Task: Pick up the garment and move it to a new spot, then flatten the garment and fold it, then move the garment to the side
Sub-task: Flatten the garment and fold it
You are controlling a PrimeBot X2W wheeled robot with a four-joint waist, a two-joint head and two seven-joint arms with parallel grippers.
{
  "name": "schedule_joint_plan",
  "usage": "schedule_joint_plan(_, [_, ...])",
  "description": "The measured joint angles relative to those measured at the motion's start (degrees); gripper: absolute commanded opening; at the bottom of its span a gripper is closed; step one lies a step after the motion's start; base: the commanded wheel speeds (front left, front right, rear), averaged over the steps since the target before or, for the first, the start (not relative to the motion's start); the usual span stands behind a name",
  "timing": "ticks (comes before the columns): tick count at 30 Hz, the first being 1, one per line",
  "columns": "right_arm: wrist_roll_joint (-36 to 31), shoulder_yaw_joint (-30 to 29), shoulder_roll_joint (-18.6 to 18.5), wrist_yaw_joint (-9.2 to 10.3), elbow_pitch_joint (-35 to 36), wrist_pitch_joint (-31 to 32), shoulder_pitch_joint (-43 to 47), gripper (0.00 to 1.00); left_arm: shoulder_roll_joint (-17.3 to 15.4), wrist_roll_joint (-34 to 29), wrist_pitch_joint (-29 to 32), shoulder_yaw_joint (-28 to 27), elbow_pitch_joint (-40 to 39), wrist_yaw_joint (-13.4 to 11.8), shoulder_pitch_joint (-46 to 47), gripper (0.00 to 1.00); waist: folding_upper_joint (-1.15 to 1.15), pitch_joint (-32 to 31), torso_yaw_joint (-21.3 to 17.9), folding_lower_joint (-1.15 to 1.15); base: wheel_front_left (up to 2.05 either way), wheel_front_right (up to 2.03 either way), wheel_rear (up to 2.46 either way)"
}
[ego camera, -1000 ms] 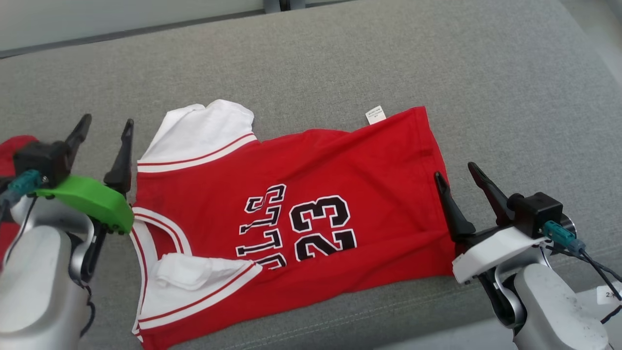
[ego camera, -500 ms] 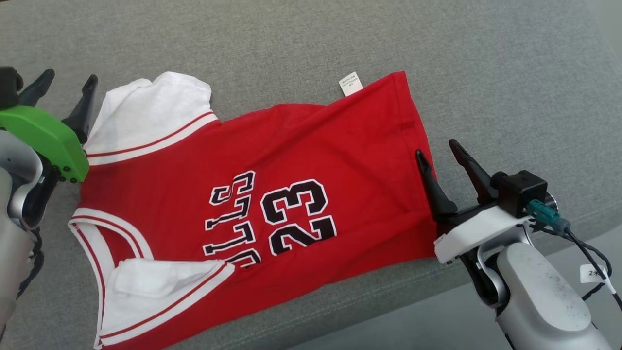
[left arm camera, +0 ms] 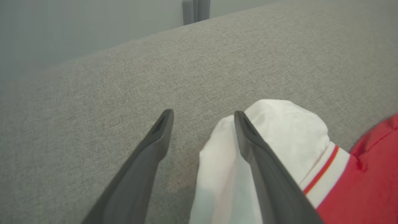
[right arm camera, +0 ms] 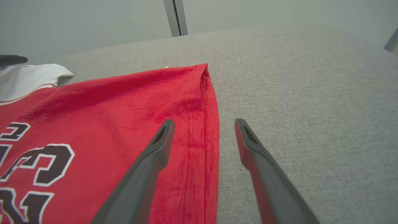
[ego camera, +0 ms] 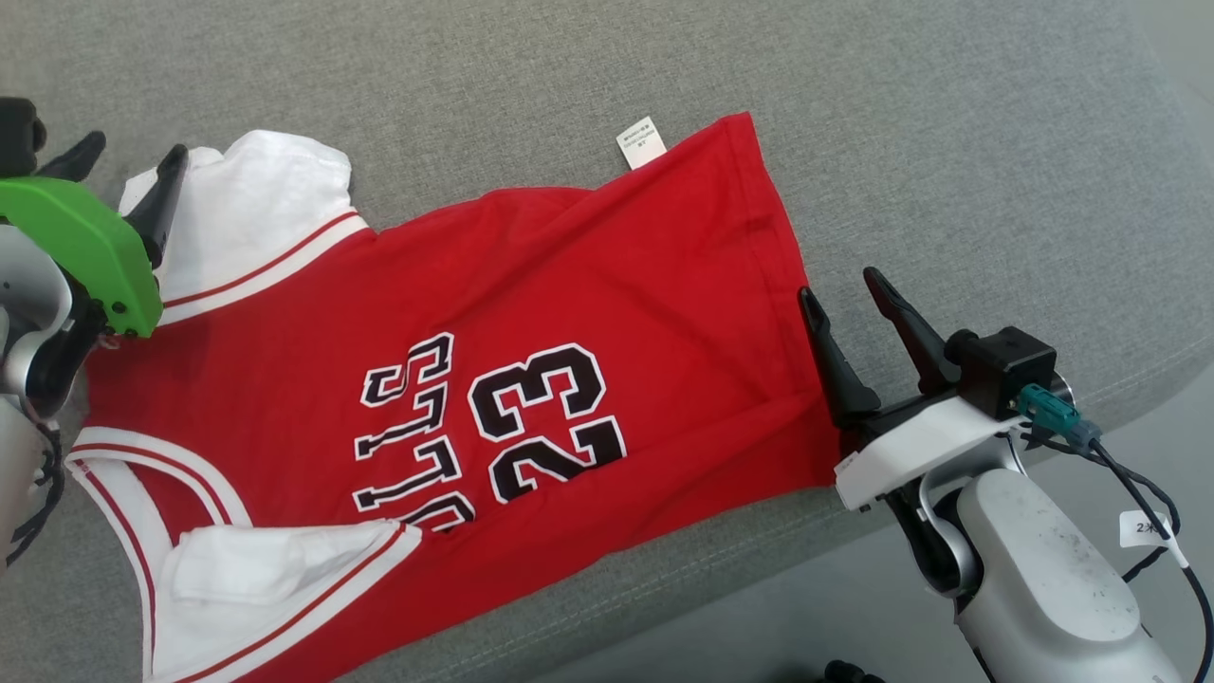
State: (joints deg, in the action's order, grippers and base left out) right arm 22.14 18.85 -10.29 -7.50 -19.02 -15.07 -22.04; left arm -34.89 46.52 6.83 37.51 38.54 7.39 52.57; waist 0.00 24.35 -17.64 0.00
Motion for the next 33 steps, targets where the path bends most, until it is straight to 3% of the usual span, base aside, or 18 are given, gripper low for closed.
schedule_joint_plan(17, [0.0, 0.6, 0.2, 0.0, -0.4, 0.0, -0.7, 1.0, -0.9, 6.0, 2.4, 8.0, 5.6, 0.0, 2.9, 1.0, 0.0, 0.6, -0.5, 0.0, 0.0, 0.0, 0.0])
schedule_joint_plan(18, [0.0, 0.6, 0.2, 0.0, -0.4, 0.0, -0.7, 1.0, -0.9, 6.5, 2.9, 8.4, 6.2, 0.0, 3.0, 0.98, 0.0, 0.6, -0.5, 0.0, 0.0, 0.0, 0.0])
schedule_joint_plan(20, [0.0, 0.5, 0.2, 0.0, -0.4, 0.0, -0.8, 1.0, -1.0, 7.6, 3.5, 9.1, 6.7, 0.0, 3.3, 0.85, 0.0, 0.8, -0.6, 0.0, 0.0, 0.0, 0.0])
schedule_joint_plan(23, [0.0, 0.5, 0.2, 0.0, -0.4, 0.0, -0.9, 1.0, -1.0, 8.3, 2.9, 9.6, 7.0, 0.0, 3.6, 0.8, 0.0, 0.9, -0.7, 0.0, 0.0, 0.0, 0.0])
schedule_joint_plan(25, [0.0, 0.5, 0.2, 0.0, -0.4, 0.0, -1.0, 1.0, -1.1, 8.9, 2.6, 10.3, 6.7, 0.0, 3.9, 0.83, 0.0, 1.0, -0.7, 0.0, 0.0, 0.0, 0.0])
schedule_joint_plan(28, [0.0, 0.6, 0.3, 0.0, -0.4, 0.0, -1.1, 1.0, -1.1, 10.0, 2.1, 11.0, 6.5, 0.0, 4.4, 1.0, 0.0, 1.1, -0.8, 0.0, 0.0, 0.0, 0.0])
schedule_joint_plan(33, [0.0, 0.9, 0.4, 0.0, -0.6, 0.0, -1.2, 1.0, -0.8, 10.4, 1.9, 12.9, 6.5, 0.0, 5.7, 1.0, 0.0, 1.1, -1.1, 0.0, 0.0, 0.0, 0.0])
